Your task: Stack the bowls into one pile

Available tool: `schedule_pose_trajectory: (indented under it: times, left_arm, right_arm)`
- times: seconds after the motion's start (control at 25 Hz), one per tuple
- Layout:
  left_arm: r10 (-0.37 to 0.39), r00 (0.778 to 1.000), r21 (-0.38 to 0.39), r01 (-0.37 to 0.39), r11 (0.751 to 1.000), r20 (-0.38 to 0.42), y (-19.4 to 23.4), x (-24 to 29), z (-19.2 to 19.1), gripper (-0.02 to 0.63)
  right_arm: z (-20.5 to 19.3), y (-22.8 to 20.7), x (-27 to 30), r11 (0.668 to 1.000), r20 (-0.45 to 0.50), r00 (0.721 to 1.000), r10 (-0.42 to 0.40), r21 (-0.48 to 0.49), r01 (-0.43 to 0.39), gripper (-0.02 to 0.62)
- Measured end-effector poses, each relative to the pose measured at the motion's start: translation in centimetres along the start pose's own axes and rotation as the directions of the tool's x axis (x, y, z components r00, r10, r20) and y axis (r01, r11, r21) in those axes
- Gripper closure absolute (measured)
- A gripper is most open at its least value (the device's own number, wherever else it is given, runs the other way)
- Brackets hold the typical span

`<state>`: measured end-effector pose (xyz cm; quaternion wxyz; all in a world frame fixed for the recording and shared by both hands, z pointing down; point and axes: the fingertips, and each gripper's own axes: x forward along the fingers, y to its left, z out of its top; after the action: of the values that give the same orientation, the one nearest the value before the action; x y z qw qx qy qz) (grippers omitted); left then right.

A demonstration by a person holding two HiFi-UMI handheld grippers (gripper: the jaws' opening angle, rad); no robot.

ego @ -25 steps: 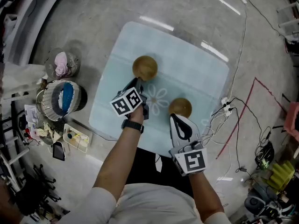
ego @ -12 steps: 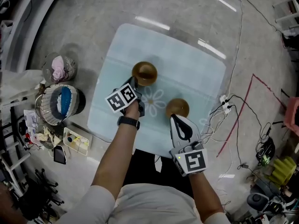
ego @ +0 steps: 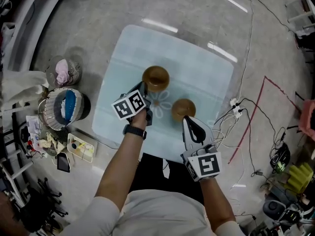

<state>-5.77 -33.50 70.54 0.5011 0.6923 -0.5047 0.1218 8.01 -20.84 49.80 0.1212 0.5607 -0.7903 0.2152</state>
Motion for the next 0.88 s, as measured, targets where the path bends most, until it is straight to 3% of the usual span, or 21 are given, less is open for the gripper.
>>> schedule_pose_trajectory:
  times: [0.88]
  left_arm:
    - [-0.088, 0.994, 0.075, 0.093, 0.993, -0.063, -9.6, -5.5, -9.5, 0.592]
  right_arm:
    - [0.1, -1.3, -9.0, 1.000, 0.081, 0.997, 0.002, -0.021, -0.001, 0.595]
